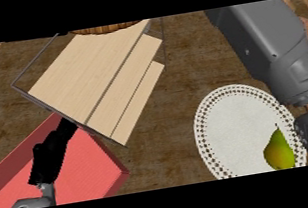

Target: Pick the croissant from the placemat and place it in the tiered shelf

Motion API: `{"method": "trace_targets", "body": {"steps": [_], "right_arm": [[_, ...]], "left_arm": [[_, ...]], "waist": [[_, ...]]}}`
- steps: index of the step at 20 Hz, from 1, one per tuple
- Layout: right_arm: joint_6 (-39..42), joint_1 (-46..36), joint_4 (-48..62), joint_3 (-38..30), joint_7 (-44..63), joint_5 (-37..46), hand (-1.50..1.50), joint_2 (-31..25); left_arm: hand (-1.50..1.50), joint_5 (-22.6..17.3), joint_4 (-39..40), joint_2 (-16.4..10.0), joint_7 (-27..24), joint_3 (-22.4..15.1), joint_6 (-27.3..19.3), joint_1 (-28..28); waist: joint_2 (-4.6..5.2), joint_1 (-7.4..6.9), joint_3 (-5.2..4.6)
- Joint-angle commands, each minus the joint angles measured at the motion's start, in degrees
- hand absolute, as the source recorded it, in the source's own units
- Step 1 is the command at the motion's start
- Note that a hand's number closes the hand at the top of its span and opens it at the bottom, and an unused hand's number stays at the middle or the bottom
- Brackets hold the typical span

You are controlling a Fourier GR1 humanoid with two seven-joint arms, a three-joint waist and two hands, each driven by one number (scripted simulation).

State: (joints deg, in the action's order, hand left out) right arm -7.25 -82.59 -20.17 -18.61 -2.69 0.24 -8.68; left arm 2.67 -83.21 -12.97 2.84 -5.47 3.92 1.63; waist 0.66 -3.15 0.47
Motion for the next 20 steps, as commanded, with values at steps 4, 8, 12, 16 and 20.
{"method": "trace_targets", "body": {"steps": [4,8,12,16,20], "right_arm": [[10.15,4.44,4.16,-2.81,-2.02,-1.16,-1.5,-14.01],[16.22,6.5,5.59,-2.63,-5.8,-0.44,-1.5,-19.21],[18.77,8.44,6.08,-1.33,-11.5,1.14,-1.5,-19.24],[25.6,11.25,7.27,-1.29,-15.2,1.45,-1.5,-23.18],[24.87,8.85,8.92,0.6,-12.91,3.93,-1.5,-23.93]], "left_arm": [[0.0,-0.42,1.14,0.92,1.7,-0.01,0.41,0.66],[0.0,-1.03,2.29,-0.45,0.03,1.53,1.63,0.61],[0.0,1.24,3.94,1.33,-0.54,-0.39,0.4,0.84],[0.0,0.48,1.03,0.52,0.62,0.05,1.11,-0.87],[0.0,1.29,1.46,2.5,-0.07,-1.54,0.65,-0.55]], "waist": [[0.99,0.35,-0.41],[1.37,-0.43,-0.4],[1.34,-0.38,-0.4],[1.46,-1.09,-0.3],[1.55,-1.64,-0.36]]}}
